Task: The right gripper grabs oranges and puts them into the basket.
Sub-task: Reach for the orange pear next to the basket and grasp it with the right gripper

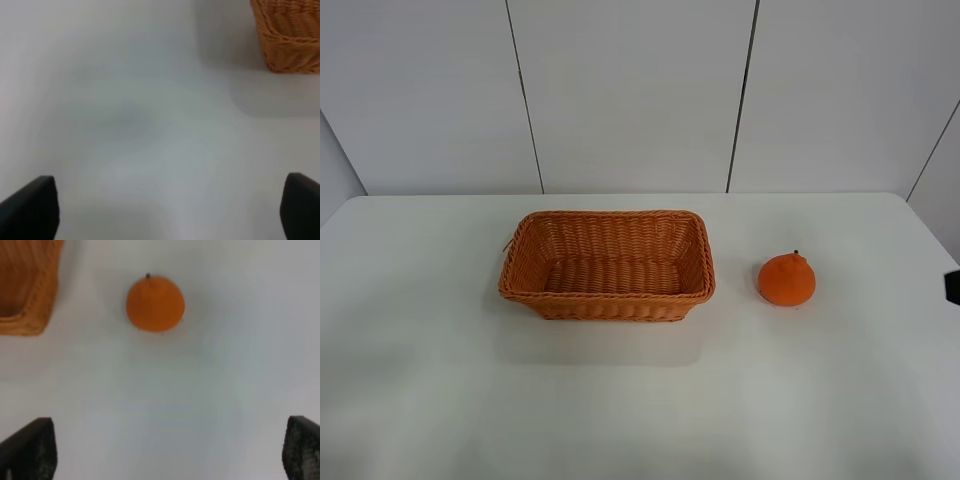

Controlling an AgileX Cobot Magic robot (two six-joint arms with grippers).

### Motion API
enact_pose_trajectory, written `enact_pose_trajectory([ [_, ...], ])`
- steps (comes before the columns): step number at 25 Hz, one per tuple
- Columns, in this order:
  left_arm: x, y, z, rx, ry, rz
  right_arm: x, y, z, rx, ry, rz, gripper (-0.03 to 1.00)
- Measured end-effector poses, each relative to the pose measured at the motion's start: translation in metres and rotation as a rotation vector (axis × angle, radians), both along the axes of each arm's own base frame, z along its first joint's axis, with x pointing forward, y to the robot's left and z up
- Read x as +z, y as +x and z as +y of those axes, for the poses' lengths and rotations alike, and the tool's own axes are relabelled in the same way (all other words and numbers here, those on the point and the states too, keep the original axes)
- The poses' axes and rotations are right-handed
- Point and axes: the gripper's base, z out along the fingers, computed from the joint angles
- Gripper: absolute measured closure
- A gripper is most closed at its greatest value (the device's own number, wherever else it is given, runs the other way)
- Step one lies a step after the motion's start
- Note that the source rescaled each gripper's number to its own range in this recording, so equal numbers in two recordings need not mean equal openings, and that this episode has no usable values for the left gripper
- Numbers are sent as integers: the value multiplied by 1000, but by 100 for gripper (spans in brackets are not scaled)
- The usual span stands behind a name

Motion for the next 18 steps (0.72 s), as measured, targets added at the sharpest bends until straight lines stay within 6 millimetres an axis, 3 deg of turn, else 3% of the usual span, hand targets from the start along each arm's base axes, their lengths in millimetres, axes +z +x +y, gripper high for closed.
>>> enact_pose_trajectory([
  [4,0,0,0,0,0,0,-11,71,4,-1,-9,171,-3],
  [11,0,0,0,0,0,0,-50,192,11,1,-15,376,-3],
  [14,0,0,0,0,0,0,-67,232,13,4,-18,436,-3],
  [18,0,0,0,0,0,0,-82,271,24,28,-15,489,-3],
])
